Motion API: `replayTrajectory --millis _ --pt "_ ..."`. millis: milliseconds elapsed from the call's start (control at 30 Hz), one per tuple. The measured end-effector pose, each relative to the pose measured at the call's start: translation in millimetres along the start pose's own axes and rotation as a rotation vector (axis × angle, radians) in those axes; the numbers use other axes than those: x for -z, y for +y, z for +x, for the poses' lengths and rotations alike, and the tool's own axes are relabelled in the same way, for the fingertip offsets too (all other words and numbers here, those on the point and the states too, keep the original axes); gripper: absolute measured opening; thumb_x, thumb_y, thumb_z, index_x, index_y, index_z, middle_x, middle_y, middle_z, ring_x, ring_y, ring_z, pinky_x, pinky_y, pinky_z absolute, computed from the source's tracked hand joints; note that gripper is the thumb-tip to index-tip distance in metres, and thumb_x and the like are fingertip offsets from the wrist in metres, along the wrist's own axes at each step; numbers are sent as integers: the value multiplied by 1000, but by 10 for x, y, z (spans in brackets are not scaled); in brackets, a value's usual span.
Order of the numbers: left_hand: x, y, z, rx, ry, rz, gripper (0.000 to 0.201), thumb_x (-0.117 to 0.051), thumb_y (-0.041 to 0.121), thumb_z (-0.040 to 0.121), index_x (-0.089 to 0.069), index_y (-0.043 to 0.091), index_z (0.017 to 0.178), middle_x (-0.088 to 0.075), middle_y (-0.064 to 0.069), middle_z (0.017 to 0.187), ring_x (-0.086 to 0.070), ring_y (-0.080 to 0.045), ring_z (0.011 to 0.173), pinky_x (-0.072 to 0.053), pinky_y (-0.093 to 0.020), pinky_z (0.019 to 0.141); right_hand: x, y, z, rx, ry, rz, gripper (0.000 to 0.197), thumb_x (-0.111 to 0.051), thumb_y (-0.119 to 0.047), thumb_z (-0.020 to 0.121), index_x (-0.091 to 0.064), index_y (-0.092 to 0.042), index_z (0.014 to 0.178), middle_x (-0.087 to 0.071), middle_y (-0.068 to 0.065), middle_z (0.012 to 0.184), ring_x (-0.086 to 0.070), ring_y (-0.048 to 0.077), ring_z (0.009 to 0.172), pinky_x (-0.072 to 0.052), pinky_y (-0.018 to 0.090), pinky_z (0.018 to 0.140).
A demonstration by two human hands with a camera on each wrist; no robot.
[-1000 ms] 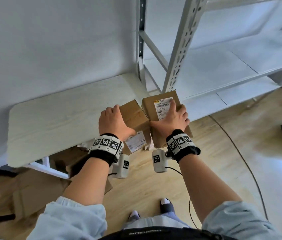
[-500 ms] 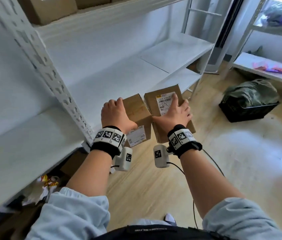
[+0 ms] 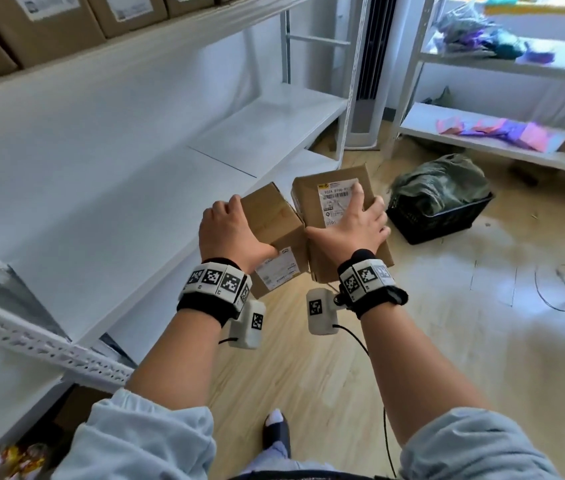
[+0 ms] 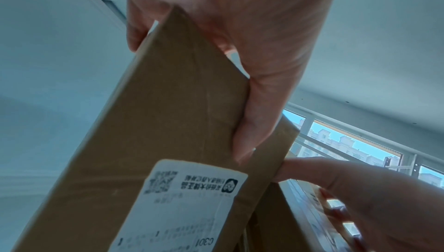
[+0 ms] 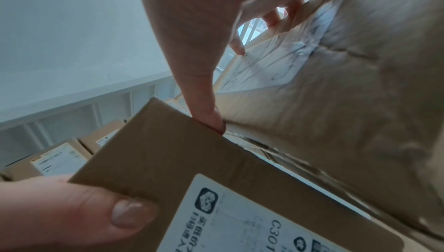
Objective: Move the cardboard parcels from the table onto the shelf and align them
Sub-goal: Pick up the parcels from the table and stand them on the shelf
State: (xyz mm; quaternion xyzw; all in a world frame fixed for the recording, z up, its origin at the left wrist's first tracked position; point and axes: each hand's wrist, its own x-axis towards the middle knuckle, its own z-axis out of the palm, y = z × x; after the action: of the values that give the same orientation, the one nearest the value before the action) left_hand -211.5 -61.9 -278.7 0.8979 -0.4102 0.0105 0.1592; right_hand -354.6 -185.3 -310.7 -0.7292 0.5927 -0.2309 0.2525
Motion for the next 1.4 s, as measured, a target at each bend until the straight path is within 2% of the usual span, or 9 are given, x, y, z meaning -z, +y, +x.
replayTrajectory --millis 267,600,800,1100,1267,1400 --pt "-372 441 1199 -88 43 -20 97 -84 51 58 -38 13 135 -49 -11 130 -43 -30 120 -37 -38 105 -130 -81 1210 -7 92 -55 119 -82 -62 58 -12 -33 150 -12 22 158 -14 41 145 -11 59 118" --pt "-534 911 2990 -79 87 -86 94 -82 48 57 -39 14 134 -49 -11 129 -43 -30 119 -37 -37 102 -142 -590 2883 72 145 -83 117 -84 -58 61 -12 -33 150 -10 21 158 -12 39 146 -9 58 118" --pt "-754 1466 3713 -85 101 -66 92 -81 47 57 -41 13 132 -49 -12 127 -44 -31 117 -38 -37 100 -86 -487 3798 64 171 -65 117 -85 -57 60 -14 -33 149 -12 21 158 -13 40 146 -10 58 118" --pt "-1294 2596 4745 36 171 -31 106 -81 58 55 -37 14 141 -49 -12 130 -44 -31 119 -39 -39 102 43 -84 5549 148 124 24 118 -85 -58 59 -13 -35 149 -11 20 158 -13 39 147 -9 58 119" --pt "-1356 3362 5231 140 191 19 111 -81 63 56 -35 13 143 -48 -12 133 -43 -31 123 -35 -38 103 308 35 6508 211 28 60 119 -85 -57 59 -12 -35 150 -10 21 159 -12 40 146 -8 58 118" --pt "-1340 3790 5533 224 253 46 112 -81 67 54 -37 14 142 -49 -12 133 -43 -31 122 -36 -39 104 453 42 7085 272 -5 118 119 -85 -57 58 -13 -34 150 -12 22 157 -15 40 145 -10 58 117"
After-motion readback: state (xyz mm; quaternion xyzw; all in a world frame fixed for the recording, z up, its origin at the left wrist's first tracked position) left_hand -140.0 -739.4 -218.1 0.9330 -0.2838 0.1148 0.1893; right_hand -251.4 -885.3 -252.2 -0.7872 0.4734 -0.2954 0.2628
